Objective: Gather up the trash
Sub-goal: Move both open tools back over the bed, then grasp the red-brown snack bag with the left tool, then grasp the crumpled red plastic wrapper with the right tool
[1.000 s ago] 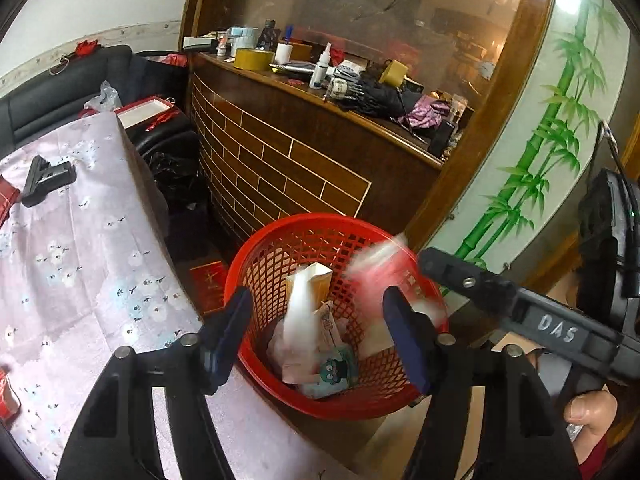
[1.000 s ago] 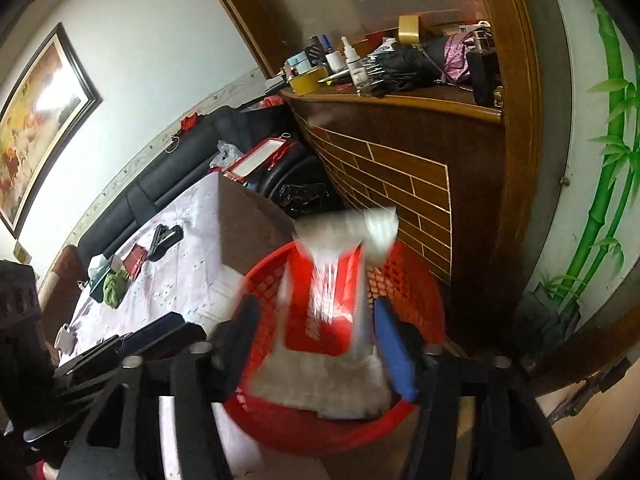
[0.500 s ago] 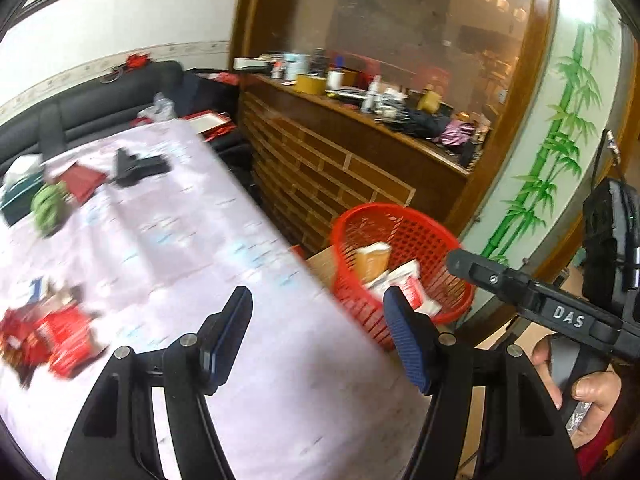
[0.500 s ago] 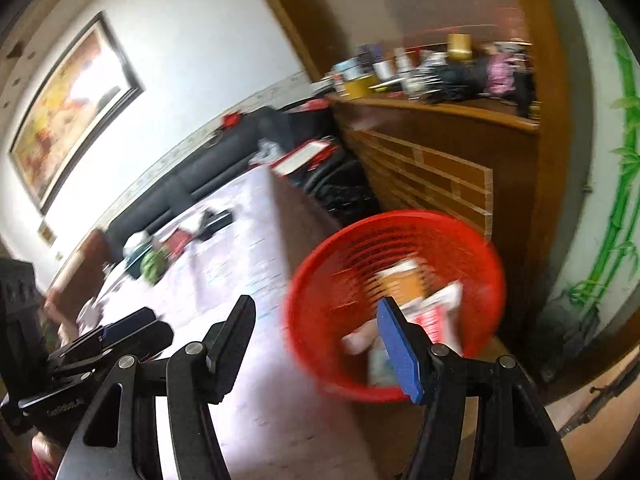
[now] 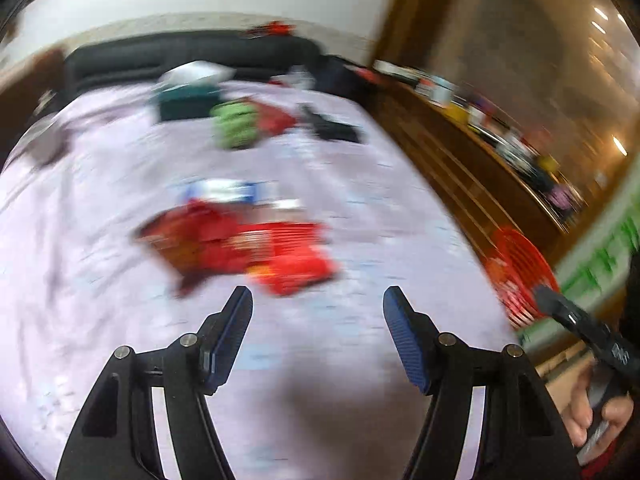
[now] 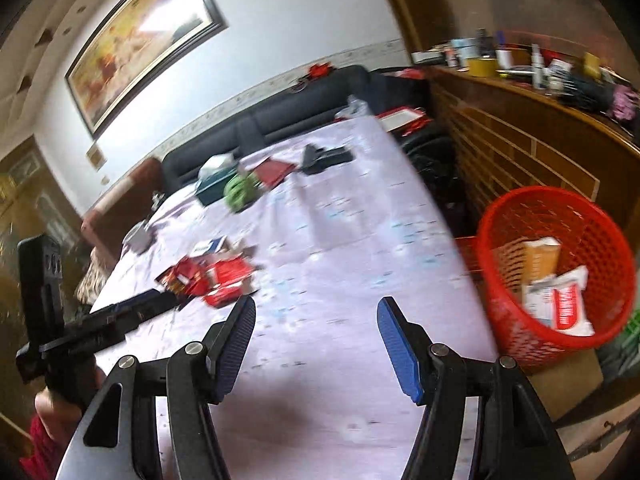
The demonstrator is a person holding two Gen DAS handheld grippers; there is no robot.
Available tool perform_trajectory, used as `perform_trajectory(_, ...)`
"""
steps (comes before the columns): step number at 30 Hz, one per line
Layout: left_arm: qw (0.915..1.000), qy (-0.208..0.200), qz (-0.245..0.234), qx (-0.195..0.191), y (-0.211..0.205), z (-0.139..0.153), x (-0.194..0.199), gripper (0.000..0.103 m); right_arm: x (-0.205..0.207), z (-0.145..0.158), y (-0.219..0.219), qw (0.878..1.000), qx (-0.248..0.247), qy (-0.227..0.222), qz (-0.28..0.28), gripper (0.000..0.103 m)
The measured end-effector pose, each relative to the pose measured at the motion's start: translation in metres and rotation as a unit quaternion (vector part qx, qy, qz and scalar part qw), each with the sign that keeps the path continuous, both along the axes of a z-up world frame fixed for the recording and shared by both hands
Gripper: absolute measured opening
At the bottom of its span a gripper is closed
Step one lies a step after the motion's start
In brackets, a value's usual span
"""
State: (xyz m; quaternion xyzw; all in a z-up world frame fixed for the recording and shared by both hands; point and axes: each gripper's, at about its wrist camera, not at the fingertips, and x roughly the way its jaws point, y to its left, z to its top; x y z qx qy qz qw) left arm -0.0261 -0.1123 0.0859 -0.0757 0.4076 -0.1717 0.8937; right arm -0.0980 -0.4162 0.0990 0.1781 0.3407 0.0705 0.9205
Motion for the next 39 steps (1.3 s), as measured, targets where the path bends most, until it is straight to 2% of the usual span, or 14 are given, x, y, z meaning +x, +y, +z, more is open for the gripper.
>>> perform_trajectory(3,0.9979,0.016,0.063,0.003,0.047,-0.013,0.019,0.066,0.012,-0.004,0.024,1.0,0.001,0.009,0.021,0.068)
perform_trajectory(6,0.9939,0.046,0.098,-0.024,0.08,-0.028,0.043,0.066,0.028,-0.009,0.045,0.999,0.003,0.023,0.039,0.068)
perform_trajectory(7,0.9924,0.057,0.098,-0.048,0.089,-0.036,0.052,0.066,0.032,-0.011,0.052,0.999,0.004,0.027,0.045,0.068)
perform_trajectory(10,0.9884,0.086,0.092,-0.084,0.095,-0.053,0.075,0.066,0.045,-0.016,0.073,0.997,0.002,0.039,0.061,0.068)
perform_trajectory(13,0.9867,0.099,0.083,-0.098,0.09,-0.068,0.091,0.066,0.053,-0.018,0.09,0.996,-0.002,0.046,0.072,0.068)
perform_trajectory(15,0.987,0.096,0.075,-0.105,0.086,-0.073,0.095,0.058,0.058,-0.019,0.098,0.996,-0.006,0.05,0.077,0.068)
perform_trajectory(18,0.99,0.085,0.068,-0.09,0.077,-0.075,0.099,0.037,0.065,-0.021,0.106,0.995,-0.014,0.055,0.083,0.068)
perform_trajectory(19,0.9891,0.09,0.06,-0.1,0.077,-0.078,0.101,0.031,0.068,-0.022,0.109,0.995,-0.015,0.057,0.086,0.068)
perform_trajectory(23,0.9887,0.077,0.071,-0.107,0.089,-0.075,0.098,0.03,0.082,-0.022,0.12,0.993,-0.017,0.06,0.099,0.067)
perform_trajectory(25,0.9883,0.066,0.08,-0.112,0.099,-0.071,0.096,0.03,0.09,-0.021,0.128,0.993,-0.021,0.056,0.106,0.063)
perform_trajectory(29,0.99,0.043,0.105,-0.084,0.104,-0.064,0.092,0.03,0.115,-0.019,0.157,0.988,-0.028,0.052,0.141,0.047)
perform_trajectory(31,0.9895,0.036,0.116,-0.078,0.108,-0.062,0.092,0.03,0.13,-0.021,0.174,0.986,-0.036,0.052,0.156,0.046)
perform_trajectory(37,0.9889,0.04,0.126,-0.068,0.11,-0.066,0.093,0.03,0.175,-0.042,0.222,0.977,-0.098,0.055,0.18,0.038)
perform_trajectory(39,0.9894,0.034,0.125,-0.065,0.109,-0.064,0.091,0.03,0.187,-0.053,0.23,0.975,-0.113,0.062,0.179,0.031)
